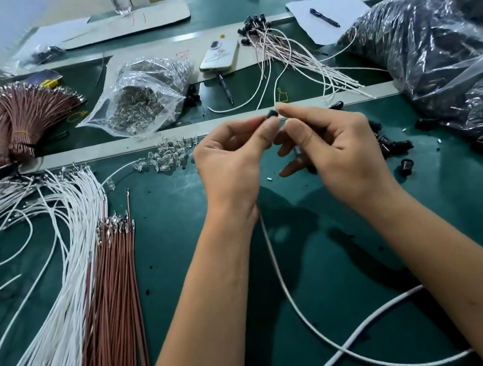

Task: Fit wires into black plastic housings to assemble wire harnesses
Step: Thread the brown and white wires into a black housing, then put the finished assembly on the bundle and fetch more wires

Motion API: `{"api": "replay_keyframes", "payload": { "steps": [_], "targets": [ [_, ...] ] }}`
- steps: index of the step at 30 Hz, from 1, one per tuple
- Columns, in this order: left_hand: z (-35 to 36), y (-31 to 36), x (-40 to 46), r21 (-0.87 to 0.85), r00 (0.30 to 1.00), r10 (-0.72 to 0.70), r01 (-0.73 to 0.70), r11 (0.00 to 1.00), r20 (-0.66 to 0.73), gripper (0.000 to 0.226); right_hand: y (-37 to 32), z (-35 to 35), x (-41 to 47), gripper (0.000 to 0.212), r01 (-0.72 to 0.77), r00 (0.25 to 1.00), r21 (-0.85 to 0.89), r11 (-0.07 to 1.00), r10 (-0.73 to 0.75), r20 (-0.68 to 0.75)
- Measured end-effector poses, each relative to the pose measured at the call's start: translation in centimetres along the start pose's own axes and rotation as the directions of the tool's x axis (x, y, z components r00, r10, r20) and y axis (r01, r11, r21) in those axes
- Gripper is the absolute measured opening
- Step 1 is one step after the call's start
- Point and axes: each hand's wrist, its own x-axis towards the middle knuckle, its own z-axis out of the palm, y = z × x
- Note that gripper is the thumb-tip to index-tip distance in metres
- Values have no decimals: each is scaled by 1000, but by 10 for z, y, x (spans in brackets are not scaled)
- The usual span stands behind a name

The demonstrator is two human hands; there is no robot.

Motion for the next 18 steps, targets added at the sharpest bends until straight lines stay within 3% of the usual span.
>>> {"api": "replay_keyframes", "payload": {
  "steps": [2,5,6,10,14,18],
  "targets": [
    [19,9,14,-139,989,-119,106,985,-92,14,-8,2,7,24,-179,983,-3,984,179,51],
    [49,20,49,-206,958,-227,189,960,-175,17,-20,3,22,27,-382,879,-24,924,371,300],
    [57,24,63,-231,950,-262,220,948,-172,17,-23,0,32,28,-437,851,8,899,411,326],
    [73,27,119,-251,930,-333,290,924,-152,32,-31,-29,95,29,-517,844,54,854,498,198],
    [83,2,156,73,930,-315,334,940,-191,25,-17,-41,193,31,-515,839,-152,844,533,115],
    [85,-29,166,472,958,-276,280,836,-79,16,12,-37,281,34,-502,810,-444,742,584,60]
  ]
}}
